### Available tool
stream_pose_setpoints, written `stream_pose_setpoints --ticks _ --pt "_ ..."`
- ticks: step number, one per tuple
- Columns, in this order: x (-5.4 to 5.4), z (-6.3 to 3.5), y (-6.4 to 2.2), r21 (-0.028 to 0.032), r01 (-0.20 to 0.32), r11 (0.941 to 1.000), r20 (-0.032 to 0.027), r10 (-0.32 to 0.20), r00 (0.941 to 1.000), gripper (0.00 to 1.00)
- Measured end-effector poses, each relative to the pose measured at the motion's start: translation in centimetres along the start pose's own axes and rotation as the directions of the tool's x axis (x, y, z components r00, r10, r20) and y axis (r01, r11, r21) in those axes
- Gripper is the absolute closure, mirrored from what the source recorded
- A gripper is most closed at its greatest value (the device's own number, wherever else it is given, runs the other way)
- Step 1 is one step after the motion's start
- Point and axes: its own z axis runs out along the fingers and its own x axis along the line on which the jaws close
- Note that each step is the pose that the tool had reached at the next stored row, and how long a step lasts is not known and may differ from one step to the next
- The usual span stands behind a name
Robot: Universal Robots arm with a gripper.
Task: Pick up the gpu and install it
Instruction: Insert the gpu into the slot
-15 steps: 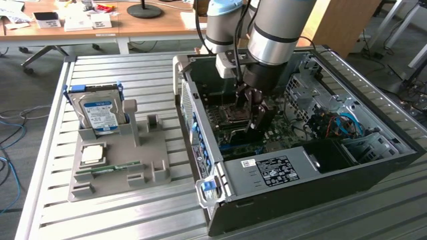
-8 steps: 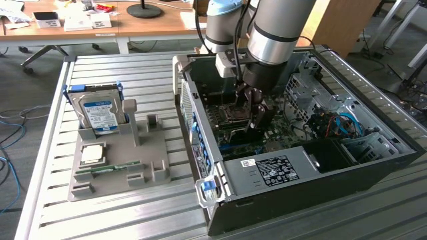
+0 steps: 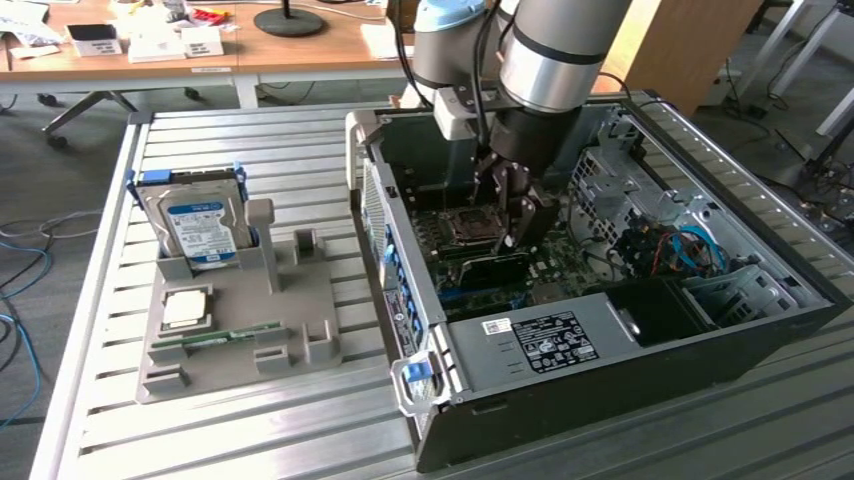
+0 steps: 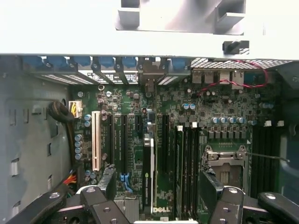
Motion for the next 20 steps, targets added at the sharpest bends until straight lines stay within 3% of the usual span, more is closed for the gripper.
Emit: stream_pose_setpoints --ticks 10,13,20 --pt "0.0 -0.06 -0.12 0.0049 0.003 1.0 0.0031 -0.003 1.0 0.2" --pt "0.0 -0.08 -0.51 0.0047 0.007 1.0 0.0078 -0.007 0.9999 0.2" --pt "-0.1 -0.08 -1.45 0.0046 0.008 1.0 0.0083 -0.008 0.9999 0.2"
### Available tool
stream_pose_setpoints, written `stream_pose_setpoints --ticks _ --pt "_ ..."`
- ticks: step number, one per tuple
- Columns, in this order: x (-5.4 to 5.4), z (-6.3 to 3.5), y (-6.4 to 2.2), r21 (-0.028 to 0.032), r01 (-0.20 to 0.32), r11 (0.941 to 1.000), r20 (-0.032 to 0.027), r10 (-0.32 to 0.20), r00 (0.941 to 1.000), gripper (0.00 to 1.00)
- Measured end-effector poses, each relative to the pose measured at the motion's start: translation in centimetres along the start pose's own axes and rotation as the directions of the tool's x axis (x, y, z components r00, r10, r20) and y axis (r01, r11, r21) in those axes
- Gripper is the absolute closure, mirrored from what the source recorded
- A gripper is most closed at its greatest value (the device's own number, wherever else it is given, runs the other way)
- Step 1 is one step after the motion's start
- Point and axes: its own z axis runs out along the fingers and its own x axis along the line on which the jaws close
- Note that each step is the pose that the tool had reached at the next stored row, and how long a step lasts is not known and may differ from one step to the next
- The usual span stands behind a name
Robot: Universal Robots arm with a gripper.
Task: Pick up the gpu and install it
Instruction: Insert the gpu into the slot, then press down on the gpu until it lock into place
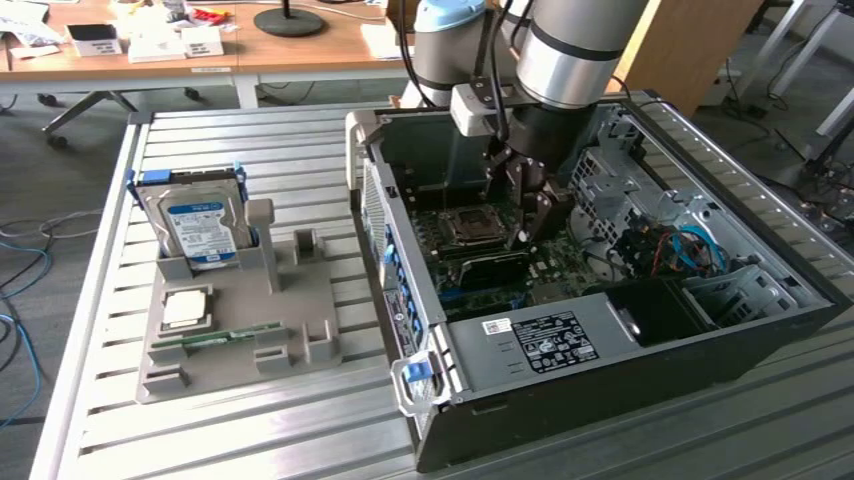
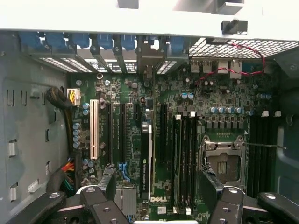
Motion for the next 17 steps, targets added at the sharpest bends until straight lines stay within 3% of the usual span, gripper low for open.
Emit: stream_pose_setpoints --ticks 17 --pt "-0.02 -0.17 -0.02 0.0 0.0 1.0 0.0 0.0 1.0 0.2"
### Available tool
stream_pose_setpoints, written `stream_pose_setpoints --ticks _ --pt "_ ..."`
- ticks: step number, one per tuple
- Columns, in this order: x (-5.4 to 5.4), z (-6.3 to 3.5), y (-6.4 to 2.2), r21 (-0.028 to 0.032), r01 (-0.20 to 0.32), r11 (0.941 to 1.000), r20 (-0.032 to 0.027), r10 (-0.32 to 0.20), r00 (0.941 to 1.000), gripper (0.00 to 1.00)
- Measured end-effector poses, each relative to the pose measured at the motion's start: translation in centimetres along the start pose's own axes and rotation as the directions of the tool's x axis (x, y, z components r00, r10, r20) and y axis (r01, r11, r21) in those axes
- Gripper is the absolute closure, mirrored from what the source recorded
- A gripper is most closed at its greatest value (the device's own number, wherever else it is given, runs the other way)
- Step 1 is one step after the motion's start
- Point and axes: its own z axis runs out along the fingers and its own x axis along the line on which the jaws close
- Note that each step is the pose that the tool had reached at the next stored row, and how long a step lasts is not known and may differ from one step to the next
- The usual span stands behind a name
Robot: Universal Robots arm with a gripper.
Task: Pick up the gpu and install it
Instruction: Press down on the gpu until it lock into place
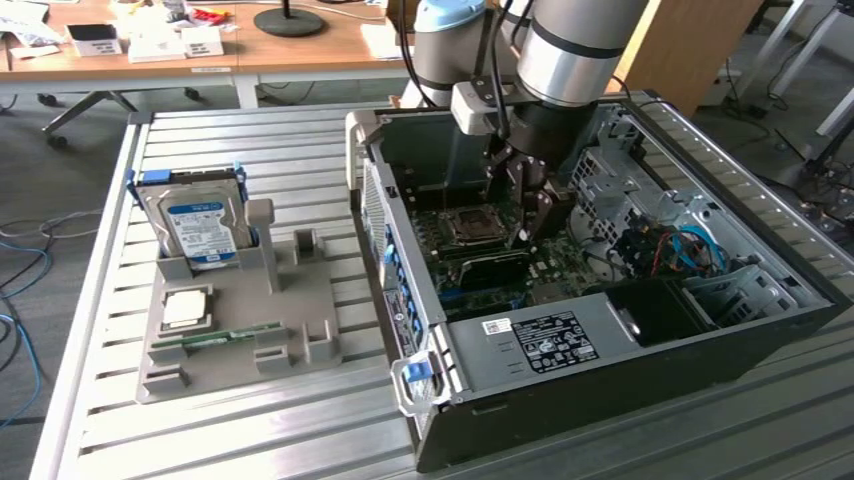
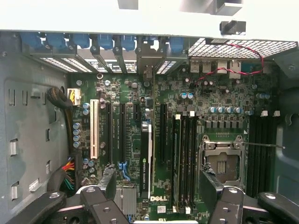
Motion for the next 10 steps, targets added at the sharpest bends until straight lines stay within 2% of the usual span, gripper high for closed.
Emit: stream_pose_setpoints --ticks 5,9,10 --pt "0.0 0.0 0.0 0.0 0.0 1.0 0.0001 0.0 1.0 0.21" --pt "0.0 0.0 0.0 0.0 0.0 1.0 0.0001 0.0 1.0 0.45" --pt "0.0 0.0 0.0 0.0 0.0 1.0 0.0 0.0 1.0 0.45"
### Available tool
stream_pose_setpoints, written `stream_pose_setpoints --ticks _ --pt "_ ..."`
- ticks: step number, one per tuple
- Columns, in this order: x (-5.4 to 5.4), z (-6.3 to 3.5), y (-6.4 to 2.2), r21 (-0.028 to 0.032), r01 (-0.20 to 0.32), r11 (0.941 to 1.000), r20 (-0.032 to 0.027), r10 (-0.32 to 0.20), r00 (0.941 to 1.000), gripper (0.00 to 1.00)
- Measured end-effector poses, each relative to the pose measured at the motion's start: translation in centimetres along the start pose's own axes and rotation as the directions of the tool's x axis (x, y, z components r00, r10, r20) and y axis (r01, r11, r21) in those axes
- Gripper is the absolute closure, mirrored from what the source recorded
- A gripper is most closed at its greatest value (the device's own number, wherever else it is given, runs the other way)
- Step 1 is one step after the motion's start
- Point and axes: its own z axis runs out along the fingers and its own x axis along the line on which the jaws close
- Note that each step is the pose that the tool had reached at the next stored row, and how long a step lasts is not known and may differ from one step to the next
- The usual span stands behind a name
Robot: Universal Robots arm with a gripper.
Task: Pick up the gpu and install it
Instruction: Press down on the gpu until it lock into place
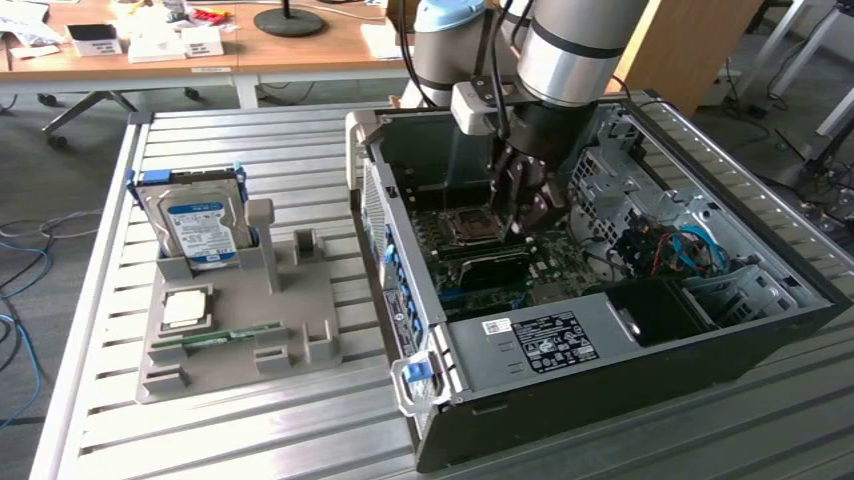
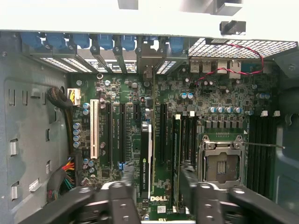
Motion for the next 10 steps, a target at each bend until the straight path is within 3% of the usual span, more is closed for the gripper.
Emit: stream_pose_setpoints --ticks 4,5,7,8,10 --pt "0.0 0.0 0.0 0.0 0.0 1.0 0.0 0.0 1.0 0.62" --pt "0.0 0.0 0.0 0.0 0.0 1.0 0.0 0.0 1.0 0.62" --pt "0.0 0.0 0.0 0.0 0.0 1.0 0.0 0.0 1.0 0.74" --pt "0.0 0.0 0.0 0.0 0.0 1.0 0.0 0.0 1.0 0.74" --pt "0.0 0.0 0.0 0.0001 0.0 1.0 0.0 0.0 1.0 0.86"
